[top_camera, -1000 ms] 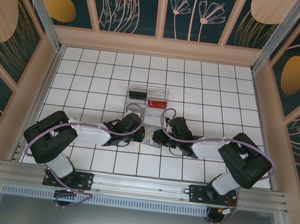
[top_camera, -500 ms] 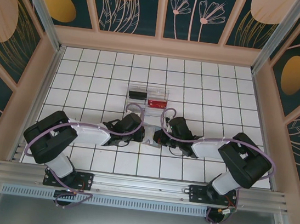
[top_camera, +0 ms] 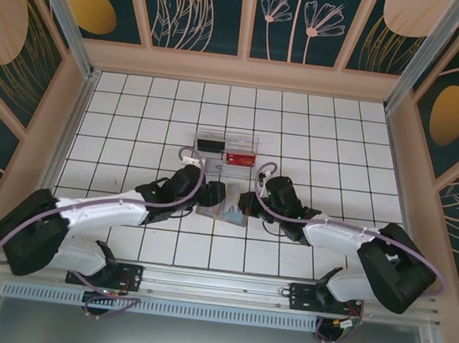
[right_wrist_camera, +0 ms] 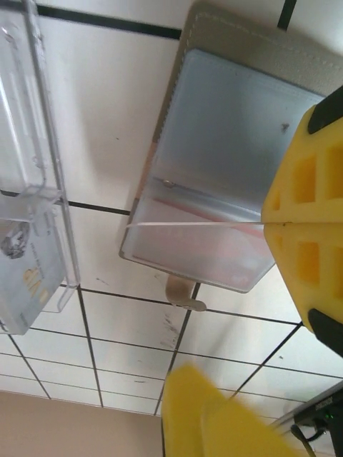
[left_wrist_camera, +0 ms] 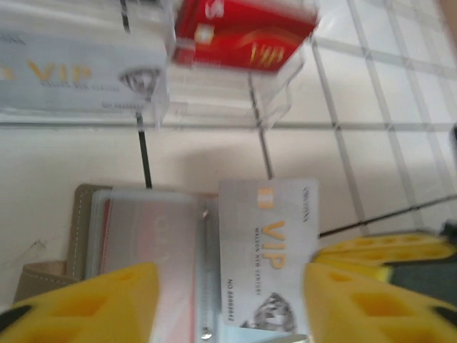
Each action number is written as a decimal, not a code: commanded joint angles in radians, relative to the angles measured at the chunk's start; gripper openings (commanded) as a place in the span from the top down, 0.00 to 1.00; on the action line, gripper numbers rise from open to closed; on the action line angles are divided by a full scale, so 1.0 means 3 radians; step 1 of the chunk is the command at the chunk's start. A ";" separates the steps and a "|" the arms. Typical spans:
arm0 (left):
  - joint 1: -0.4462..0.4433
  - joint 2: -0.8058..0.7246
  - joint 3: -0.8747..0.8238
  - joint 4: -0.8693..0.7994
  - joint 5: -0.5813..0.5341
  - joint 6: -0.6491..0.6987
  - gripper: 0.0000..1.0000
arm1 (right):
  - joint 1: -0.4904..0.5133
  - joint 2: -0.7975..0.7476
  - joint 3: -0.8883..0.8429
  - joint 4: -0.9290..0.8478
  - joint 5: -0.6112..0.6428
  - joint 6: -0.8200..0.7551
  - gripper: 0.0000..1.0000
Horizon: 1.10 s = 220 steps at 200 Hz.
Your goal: Take the credit cards out of the card holder
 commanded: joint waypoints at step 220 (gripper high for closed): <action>-0.0012 -0.3042 -0.0611 -0.1526 -0.1256 -0.0102 0.02 | 0.0470 0.1179 0.2405 -0.1607 0.1602 -0.4520 1.00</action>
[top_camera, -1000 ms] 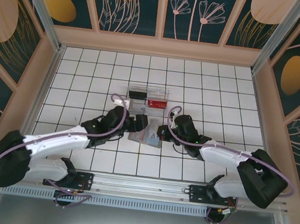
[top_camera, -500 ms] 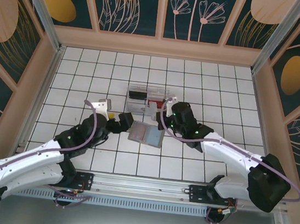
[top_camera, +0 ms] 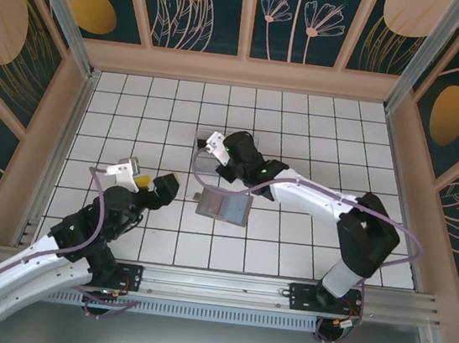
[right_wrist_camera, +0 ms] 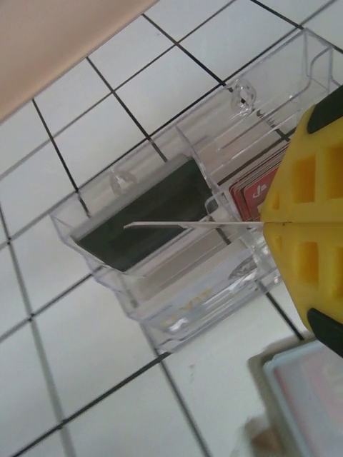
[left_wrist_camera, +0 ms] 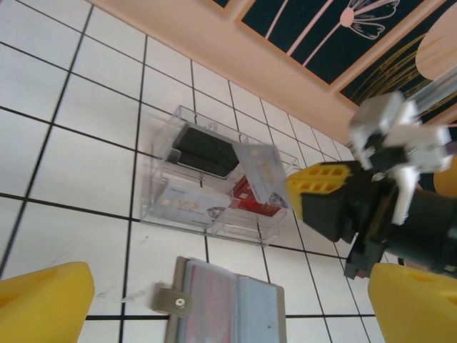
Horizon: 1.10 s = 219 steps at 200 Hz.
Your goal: Take the credit cards out of the card holder
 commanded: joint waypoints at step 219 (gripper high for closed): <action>-0.0010 -0.0385 -0.0027 -0.0474 -0.0306 0.0020 0.01 | 0.0307 0.0356 0.0461 -0.0241 0.0494 -0.0873 1.00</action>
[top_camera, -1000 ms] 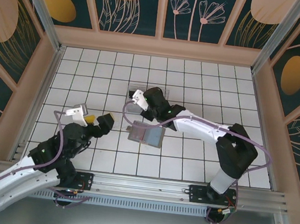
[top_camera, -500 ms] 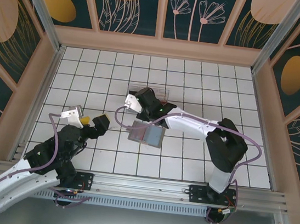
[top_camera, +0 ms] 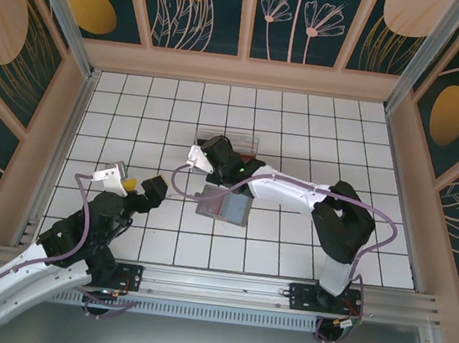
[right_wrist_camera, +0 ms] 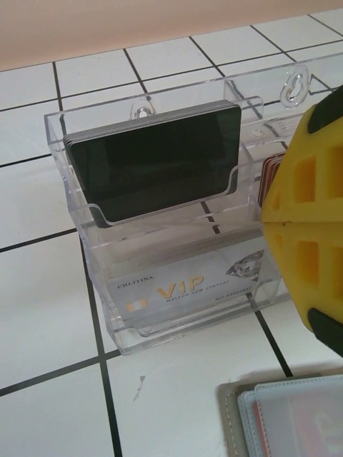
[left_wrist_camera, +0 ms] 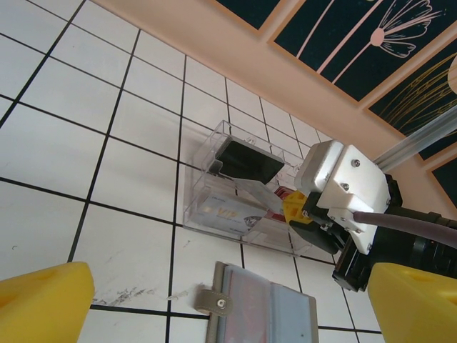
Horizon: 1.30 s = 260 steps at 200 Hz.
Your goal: Take the credit cards out of the card holder
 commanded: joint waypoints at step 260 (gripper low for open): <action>-0.0012 -0.0226 -0.0041 -0.0144 -0.0204 -0.0075 0.01 | -0.0004 0.0343 0.0120 0.0060 -0.0056 -0.0052 1.00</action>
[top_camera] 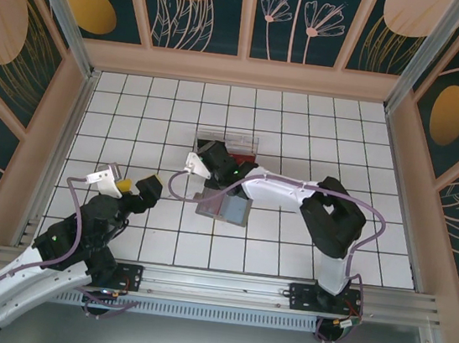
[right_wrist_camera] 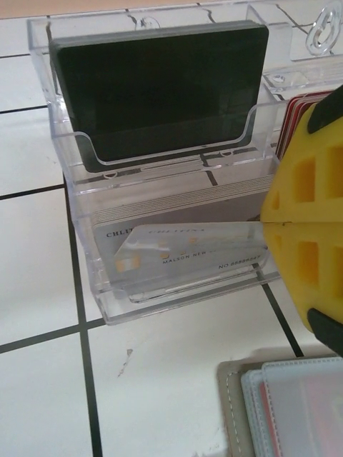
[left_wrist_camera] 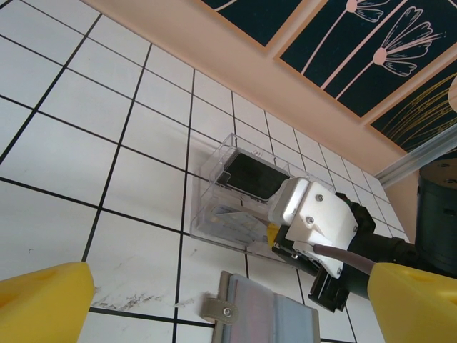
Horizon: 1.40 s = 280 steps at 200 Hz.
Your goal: Take the credit cards out of the card holder
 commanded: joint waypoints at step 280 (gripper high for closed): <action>-0.0010 0.0230 -0.0032 0.0235 0.0189 0.0075 0.02 | -0.0202 -0.0966 -0.0591 0.0916 0.0275 0.1632 0.64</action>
